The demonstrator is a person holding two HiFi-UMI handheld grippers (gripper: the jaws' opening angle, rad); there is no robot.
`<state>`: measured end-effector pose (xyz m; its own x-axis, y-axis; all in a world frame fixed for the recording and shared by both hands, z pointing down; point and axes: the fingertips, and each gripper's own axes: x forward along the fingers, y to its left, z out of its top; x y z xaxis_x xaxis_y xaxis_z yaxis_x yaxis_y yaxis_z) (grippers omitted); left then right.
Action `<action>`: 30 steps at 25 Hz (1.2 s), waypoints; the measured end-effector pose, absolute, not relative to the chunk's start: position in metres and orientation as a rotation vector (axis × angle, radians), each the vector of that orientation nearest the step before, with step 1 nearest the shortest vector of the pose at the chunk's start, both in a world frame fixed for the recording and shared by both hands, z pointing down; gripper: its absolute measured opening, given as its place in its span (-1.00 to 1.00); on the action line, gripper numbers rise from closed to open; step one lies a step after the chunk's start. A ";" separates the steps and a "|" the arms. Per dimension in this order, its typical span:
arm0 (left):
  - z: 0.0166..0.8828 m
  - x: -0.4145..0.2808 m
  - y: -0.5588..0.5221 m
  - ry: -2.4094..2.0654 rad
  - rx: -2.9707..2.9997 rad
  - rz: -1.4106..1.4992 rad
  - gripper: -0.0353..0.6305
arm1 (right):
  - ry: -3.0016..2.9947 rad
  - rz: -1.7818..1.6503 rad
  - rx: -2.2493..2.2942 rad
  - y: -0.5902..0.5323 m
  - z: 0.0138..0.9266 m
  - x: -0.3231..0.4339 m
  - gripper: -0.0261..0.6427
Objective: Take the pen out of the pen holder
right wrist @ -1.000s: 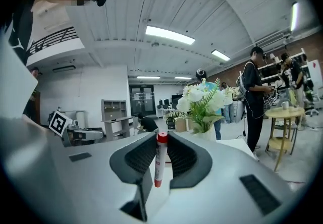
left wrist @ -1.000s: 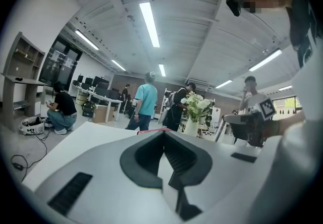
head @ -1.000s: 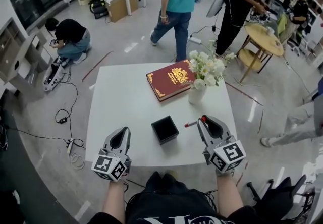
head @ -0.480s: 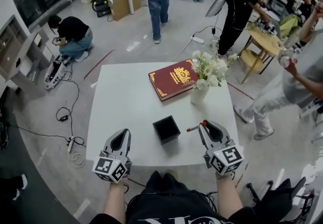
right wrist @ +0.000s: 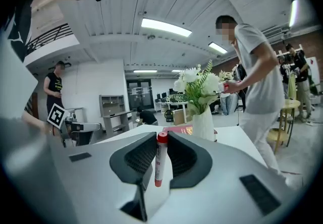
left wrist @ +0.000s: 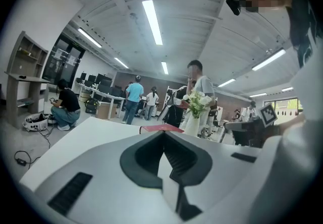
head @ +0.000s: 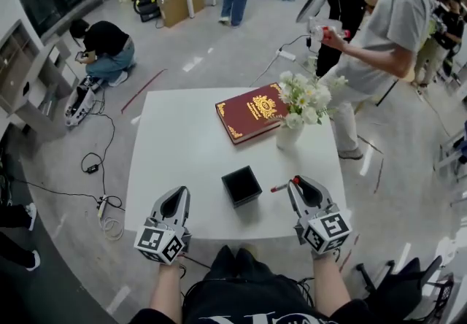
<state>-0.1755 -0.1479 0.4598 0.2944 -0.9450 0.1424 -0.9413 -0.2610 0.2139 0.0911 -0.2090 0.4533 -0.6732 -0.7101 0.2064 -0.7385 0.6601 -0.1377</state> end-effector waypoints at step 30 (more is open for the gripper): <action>0.457 -0.172 -0.153 -1.717 2.325 -0.020 -0.89 | -2.742 0.330 1.232 -0.211 0.452 0.097 -0.69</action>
<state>-0.1716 -0.1529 0.4571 0.3055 -0.9424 0.1366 -0.9388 -0.2742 0.2084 0.0973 -0.2112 0.4524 -0.6624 -0.7233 0.1951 -0.7490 0.6456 -0.1492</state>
